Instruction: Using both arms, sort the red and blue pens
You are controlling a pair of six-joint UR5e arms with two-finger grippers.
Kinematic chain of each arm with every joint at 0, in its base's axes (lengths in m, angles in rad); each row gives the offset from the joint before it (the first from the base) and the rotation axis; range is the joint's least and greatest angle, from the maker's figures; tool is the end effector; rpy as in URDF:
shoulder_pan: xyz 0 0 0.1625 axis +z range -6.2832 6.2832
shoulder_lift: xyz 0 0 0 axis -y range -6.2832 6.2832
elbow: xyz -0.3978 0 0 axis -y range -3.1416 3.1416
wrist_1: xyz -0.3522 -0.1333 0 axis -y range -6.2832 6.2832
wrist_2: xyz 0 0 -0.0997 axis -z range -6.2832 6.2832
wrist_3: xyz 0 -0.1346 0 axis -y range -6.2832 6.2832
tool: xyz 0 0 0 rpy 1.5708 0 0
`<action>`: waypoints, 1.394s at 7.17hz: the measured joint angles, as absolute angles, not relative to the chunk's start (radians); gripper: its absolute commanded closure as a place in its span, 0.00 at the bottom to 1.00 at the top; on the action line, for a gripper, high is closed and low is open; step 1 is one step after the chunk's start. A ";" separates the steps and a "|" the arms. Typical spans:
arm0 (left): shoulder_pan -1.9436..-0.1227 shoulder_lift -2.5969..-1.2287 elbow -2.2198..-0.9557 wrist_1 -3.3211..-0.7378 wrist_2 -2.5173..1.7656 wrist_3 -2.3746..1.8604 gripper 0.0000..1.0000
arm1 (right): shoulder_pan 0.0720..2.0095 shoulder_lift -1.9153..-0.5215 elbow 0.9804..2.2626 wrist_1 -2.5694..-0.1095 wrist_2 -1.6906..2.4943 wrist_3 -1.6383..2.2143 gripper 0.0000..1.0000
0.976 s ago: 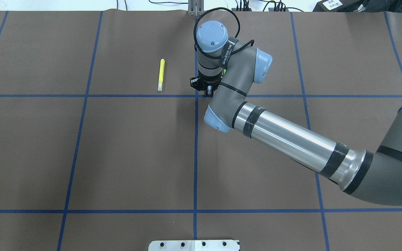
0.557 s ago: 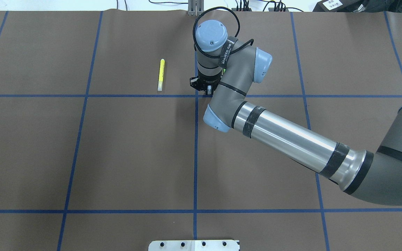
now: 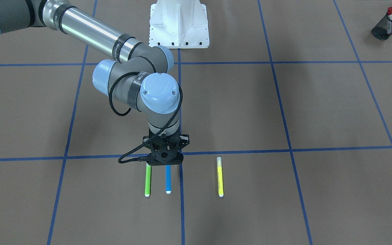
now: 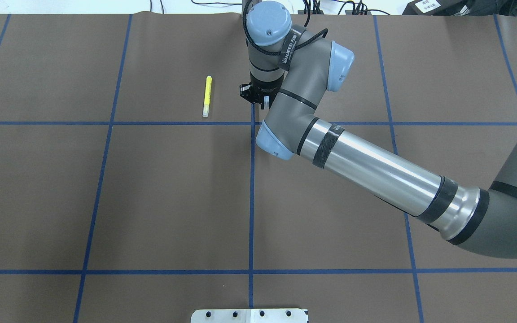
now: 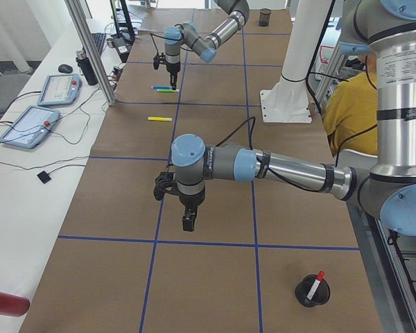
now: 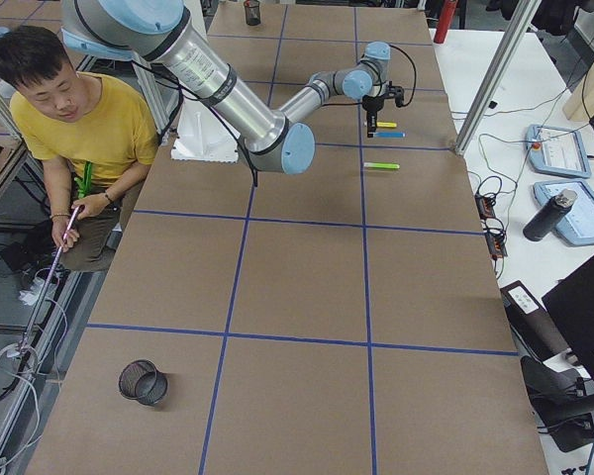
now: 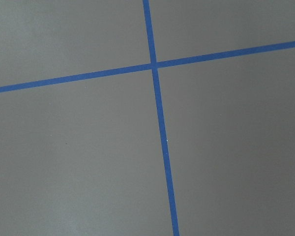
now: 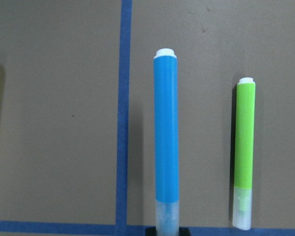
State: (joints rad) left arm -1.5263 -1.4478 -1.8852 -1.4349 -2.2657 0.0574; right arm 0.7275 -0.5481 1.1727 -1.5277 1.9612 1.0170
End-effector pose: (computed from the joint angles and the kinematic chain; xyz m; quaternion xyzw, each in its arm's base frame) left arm -0.0292 -0.4039 0.5880 0.0283 0.3402 0.0573 0.9382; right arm -0.5284 -0.5804 0.1998 0.0452 -0.3673 0.0171 0.9289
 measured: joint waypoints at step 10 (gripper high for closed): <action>-1.529 -1.434 -1.831 -1.437 -2.431 0.065 0.00 | 1.105 -1.183 1.847 -1.593 2.275 0.773 1.00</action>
